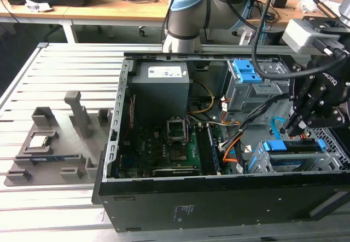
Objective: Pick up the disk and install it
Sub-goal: 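Insert the second disk wire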
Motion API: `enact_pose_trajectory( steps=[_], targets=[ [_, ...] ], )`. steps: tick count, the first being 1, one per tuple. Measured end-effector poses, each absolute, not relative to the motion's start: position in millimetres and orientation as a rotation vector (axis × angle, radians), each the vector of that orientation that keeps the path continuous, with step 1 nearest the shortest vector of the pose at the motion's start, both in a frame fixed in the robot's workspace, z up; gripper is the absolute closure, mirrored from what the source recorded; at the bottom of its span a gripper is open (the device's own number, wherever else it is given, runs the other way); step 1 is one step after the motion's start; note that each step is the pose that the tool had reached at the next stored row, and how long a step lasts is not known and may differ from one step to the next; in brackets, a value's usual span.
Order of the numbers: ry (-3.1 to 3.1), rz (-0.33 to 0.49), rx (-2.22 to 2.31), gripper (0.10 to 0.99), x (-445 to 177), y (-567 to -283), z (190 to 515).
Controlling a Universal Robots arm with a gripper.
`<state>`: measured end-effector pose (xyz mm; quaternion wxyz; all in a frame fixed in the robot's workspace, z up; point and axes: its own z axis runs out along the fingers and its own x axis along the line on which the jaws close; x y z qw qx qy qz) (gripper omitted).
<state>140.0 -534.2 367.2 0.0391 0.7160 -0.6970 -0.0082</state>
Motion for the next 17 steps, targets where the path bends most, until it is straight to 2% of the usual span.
enact_pose_trajectory(
  steps=[9, 17],
  targets=[
    [-2.136, -0.025, 2.195, 0.922, 153.9, -534.6, 345.9],
    [-2.133, -0.024, 2.198, 0.922, 158.5, -531.4, 344.1]
  ],
)
